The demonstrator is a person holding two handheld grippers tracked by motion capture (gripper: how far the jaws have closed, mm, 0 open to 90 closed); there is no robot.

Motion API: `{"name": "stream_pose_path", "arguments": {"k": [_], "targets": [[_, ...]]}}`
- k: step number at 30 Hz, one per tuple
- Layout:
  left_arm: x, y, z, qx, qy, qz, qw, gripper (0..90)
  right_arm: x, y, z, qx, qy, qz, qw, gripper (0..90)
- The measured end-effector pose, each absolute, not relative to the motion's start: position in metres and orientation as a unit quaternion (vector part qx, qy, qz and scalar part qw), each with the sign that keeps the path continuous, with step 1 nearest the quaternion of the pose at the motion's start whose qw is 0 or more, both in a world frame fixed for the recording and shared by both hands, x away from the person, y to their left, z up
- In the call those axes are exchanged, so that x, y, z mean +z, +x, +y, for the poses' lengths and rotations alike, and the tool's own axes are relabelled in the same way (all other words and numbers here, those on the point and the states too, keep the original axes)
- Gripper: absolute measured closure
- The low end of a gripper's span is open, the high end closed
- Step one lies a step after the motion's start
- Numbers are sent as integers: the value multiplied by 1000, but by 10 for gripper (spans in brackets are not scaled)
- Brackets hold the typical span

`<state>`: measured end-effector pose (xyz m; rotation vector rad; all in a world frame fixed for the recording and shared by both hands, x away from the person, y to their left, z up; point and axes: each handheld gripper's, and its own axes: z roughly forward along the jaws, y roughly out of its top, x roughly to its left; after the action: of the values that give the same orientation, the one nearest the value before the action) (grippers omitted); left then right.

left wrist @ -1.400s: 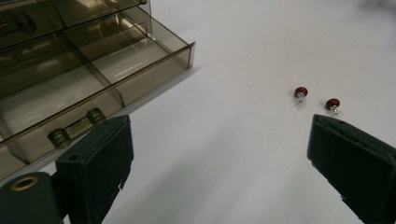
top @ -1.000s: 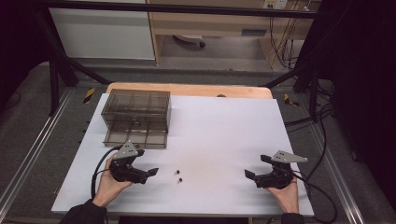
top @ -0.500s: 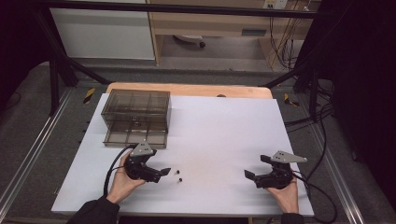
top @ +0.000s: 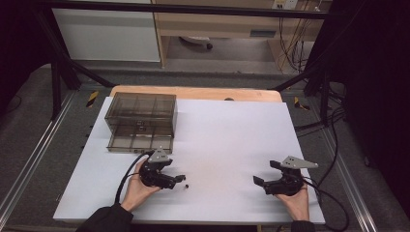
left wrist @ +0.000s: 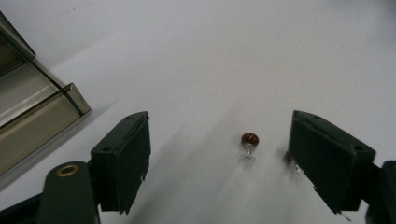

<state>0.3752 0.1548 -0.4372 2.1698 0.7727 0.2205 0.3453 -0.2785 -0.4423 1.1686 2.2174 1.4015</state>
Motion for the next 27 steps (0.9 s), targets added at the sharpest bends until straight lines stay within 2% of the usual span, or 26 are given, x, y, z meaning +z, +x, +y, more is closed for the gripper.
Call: {"name": "stream_pose_path", "arguments": {"k": [17,27], "targets": [[-445,364,140,81,876,297,372,608,-442,345,-279,485,404,764,134,7],[-447,363,136,86,881,295,361,773,-442,345,-279,484,405,764,133,7]]}}
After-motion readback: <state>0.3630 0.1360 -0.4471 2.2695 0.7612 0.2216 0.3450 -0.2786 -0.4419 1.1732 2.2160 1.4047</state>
